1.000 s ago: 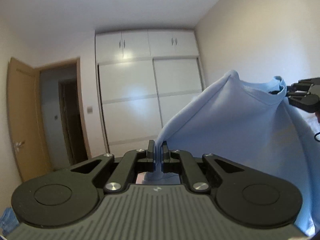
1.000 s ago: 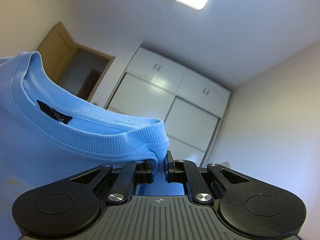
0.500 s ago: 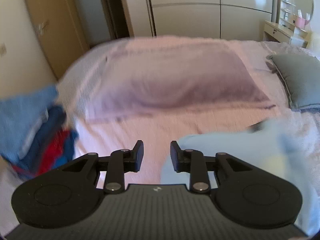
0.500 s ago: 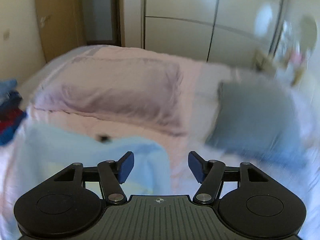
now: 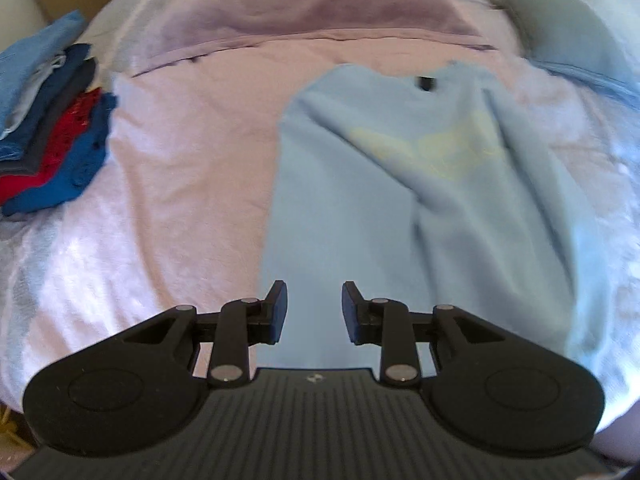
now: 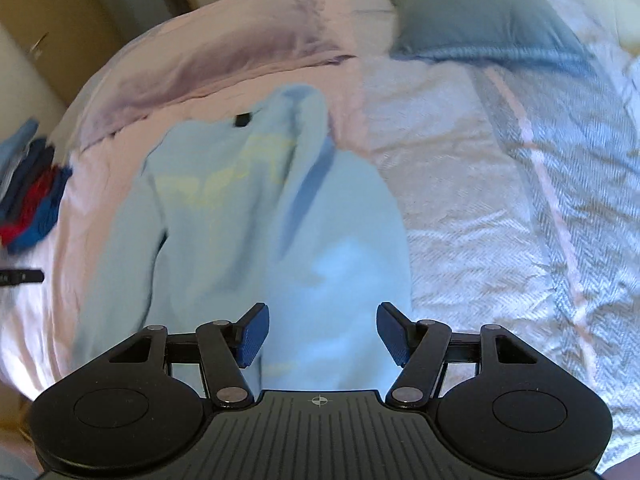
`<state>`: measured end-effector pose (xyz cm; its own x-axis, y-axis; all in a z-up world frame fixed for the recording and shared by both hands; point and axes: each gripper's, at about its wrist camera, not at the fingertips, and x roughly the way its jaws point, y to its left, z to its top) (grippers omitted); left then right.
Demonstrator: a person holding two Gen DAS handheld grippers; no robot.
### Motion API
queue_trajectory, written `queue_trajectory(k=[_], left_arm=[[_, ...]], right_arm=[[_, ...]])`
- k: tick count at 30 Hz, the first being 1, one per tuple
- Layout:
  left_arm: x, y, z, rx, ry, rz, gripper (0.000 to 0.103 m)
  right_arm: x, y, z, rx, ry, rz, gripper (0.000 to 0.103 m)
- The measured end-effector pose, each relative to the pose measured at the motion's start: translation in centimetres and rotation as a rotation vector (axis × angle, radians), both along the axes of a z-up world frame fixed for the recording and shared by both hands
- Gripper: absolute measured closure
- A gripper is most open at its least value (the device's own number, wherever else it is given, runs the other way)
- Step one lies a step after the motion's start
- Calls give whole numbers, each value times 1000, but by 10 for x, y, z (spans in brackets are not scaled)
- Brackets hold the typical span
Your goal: Fold clothes
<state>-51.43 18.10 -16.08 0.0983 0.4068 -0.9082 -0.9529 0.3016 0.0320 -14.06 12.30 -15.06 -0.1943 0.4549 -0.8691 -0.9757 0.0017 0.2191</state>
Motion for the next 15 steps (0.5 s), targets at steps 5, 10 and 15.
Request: queue_trajectory(k=[5,10,15], left_arm=[[-1,-33,3,43,-49,-91,77],[-15,-63,-8,9,-60,-83,77],[-23,-86,-21,-28,-80,-17,77]], right_arm=[[-35,-41,-10,48,-78,106,39],[-59,-86,-57,-25,-153,222,39],[-78,-95,-97,-53,-234,374,39]])
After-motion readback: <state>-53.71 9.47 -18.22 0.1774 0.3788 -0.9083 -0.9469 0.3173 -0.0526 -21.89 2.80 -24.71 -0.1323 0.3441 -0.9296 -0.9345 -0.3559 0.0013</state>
